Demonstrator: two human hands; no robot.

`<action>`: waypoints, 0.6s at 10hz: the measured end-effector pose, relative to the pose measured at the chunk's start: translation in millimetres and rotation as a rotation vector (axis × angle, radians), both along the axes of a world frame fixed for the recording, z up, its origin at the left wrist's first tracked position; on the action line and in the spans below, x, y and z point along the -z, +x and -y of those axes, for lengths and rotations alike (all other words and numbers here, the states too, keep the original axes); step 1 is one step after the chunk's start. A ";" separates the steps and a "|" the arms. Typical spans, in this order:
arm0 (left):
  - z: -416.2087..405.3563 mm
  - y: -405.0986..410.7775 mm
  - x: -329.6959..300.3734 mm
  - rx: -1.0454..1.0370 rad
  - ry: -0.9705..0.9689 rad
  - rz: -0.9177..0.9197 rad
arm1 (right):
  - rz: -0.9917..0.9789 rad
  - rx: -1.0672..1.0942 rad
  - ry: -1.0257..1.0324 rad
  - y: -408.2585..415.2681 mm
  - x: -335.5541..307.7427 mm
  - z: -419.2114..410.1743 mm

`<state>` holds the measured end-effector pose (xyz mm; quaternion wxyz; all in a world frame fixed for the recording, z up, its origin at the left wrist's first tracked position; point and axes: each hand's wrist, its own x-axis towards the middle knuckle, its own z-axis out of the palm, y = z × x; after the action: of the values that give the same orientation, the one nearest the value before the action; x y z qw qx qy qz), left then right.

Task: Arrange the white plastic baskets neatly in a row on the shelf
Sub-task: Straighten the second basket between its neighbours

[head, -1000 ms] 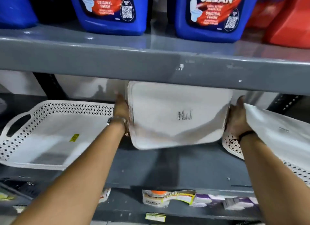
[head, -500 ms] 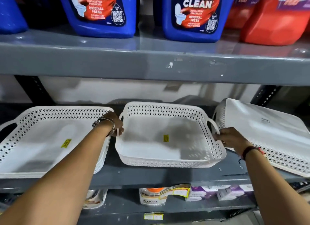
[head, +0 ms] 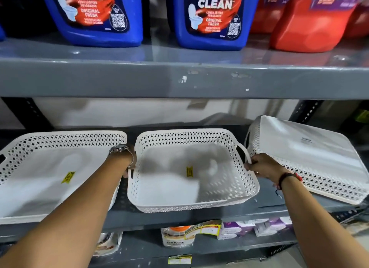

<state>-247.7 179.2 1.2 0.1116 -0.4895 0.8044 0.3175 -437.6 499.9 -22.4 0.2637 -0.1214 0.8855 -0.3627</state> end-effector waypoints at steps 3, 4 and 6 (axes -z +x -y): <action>-116.5 -108.4 -59.0 0.224 -0.313 -0.235 | -0.155 0.258 -0.226 -74.7 -56.0 -67.1; -165.8 -160.5 -53.3 0.307 -0.267 -0.328 | -0.359 0.368 -0.092 -113.0 -58.1 -109.8; -264.5 -253.4 -21.1 0.372 0.016 -0.473 | -0.326 0.543 0.128 -168.8 -27.8 -203.5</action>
<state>-501.1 443.8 22.3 -0.0190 -0.2454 0.8813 0.4034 -606.4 703.4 5.4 0.0190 0.0797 0.9371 -0.3393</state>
